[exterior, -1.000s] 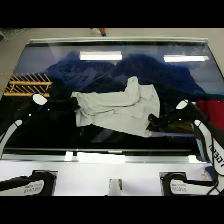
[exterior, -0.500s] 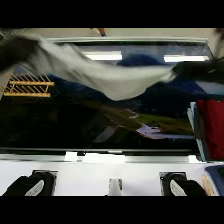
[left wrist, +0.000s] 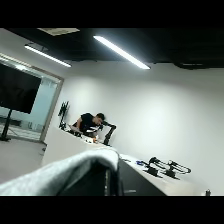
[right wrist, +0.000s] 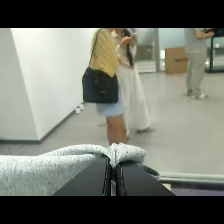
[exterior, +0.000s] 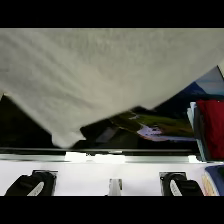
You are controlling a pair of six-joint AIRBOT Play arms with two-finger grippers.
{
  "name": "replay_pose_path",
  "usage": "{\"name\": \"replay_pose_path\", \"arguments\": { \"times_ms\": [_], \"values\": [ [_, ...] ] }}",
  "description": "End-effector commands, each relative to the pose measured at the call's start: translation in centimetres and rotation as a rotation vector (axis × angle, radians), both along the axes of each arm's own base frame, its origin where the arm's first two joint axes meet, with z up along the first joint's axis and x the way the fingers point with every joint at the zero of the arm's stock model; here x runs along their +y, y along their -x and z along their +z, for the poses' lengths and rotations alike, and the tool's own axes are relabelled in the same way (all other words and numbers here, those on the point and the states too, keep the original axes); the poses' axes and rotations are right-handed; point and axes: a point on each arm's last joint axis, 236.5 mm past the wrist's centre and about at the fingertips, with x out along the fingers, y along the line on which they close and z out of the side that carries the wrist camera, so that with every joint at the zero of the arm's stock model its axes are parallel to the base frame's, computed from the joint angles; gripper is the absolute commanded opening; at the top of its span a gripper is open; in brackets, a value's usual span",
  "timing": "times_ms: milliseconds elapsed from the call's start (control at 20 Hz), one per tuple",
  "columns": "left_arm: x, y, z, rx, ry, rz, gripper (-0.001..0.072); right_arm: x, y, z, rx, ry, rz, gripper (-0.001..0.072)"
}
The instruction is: Fold the shirts.
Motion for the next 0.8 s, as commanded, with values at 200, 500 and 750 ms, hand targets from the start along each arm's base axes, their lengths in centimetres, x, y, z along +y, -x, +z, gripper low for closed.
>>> {"name": "replay_pose_path", "arguments": {
  "times_ms": [200, 500, 750],
  "values": [
    [-0.9, -2.3, -1.9, -0.001, -0.151, 0.076, 0.0032, -3.7, -1.7, -3.0, 0.113, 0.125, -0.174, 0.0024],
    [-5.0, -16.1, -21.1, 0.453, -0.383, 0.045, 0.0032, -4.7, -13.9, -23.5, 0.808, 0.192, -0.119, 0.0024],
    [-6.9, -24.8, -43.7, 0.996, -0.329, 0.008, 0.0035, -5.4, -23.3, -40.9, 1.162, 0.026, -0.148, 0.0024]
  ]
}}
